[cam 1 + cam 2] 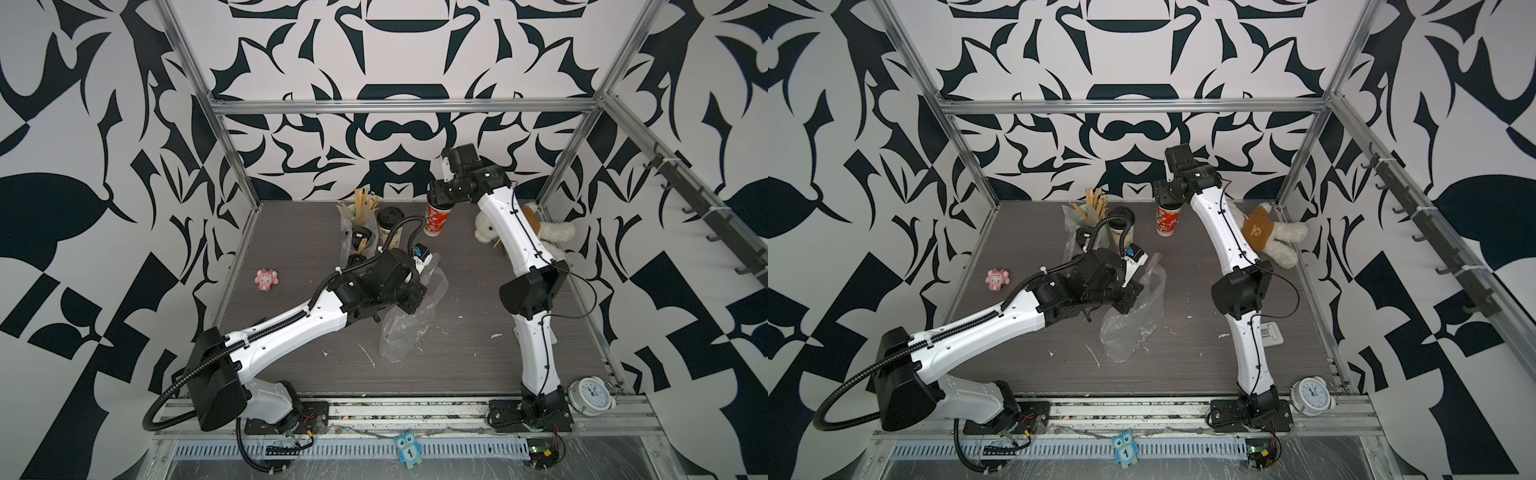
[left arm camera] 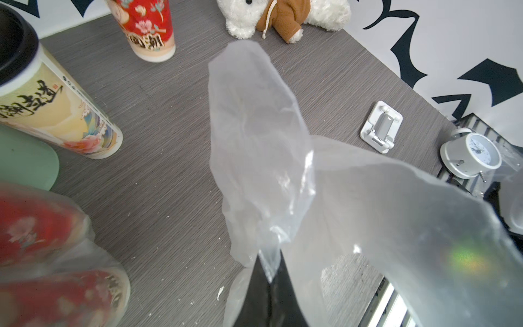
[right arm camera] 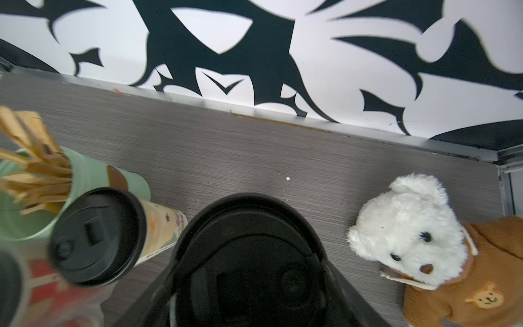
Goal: Pack milk tea into plastic carrier bags
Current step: Pick up the milk tea cup at the center of the board.
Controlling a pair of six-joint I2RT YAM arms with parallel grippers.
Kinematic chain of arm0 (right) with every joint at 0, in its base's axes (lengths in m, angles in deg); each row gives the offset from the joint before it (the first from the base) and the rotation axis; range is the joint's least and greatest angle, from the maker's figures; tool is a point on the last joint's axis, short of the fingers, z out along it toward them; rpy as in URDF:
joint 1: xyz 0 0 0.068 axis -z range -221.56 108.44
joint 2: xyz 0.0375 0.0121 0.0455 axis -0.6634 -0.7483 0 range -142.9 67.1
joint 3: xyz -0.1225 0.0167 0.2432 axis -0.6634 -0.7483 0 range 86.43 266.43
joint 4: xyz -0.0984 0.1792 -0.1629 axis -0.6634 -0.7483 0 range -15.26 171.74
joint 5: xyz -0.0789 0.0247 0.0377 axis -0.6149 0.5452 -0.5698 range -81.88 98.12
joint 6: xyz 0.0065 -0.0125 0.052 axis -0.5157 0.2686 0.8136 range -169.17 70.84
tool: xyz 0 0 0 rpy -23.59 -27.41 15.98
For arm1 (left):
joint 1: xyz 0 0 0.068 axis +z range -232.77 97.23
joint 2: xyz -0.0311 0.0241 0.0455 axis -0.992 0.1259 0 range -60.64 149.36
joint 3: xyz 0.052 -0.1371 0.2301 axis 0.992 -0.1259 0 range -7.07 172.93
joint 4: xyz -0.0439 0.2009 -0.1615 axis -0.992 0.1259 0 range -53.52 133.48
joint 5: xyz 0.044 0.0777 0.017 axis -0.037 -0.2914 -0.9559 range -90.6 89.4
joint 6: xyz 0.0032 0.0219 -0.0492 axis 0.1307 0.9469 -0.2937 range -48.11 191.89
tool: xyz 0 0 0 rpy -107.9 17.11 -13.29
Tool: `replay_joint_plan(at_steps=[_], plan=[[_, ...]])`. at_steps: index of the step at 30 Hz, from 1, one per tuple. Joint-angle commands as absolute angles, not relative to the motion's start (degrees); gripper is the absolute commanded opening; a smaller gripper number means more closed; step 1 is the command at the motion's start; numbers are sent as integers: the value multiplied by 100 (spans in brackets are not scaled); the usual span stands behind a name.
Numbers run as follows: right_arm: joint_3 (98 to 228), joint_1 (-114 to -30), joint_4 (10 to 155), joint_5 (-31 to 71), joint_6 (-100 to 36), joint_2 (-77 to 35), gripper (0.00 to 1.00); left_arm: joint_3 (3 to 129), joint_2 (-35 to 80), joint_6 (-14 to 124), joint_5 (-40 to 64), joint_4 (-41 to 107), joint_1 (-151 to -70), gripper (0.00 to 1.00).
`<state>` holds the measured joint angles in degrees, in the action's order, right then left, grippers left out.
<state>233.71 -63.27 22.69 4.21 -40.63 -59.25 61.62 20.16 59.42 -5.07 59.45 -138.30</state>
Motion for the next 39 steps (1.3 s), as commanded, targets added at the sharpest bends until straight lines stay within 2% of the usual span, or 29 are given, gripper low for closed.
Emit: replay_joint_plan(at_steps=[1, 11, 24, 39], plan=[[23322, -6301, 2302, 562, -4132, -5163, 60, 6432, 2152, 5747, -665, 5947, -13850, 0], [23028, -6300, 1797, 664, -4118, -3914, 55, 7094, 2522, 5408, -914, 5778, -13854, 0], [20996, -6301, 2360, 971, -3806, -1605, 52, 8454, 3631, 5068, -1316, 6123, -13858, 0], [19190, -6301, 2725, 1603, -3238, -497, 51, 8107, 3671, 3876, -1508, 4886, -13858, 0]])
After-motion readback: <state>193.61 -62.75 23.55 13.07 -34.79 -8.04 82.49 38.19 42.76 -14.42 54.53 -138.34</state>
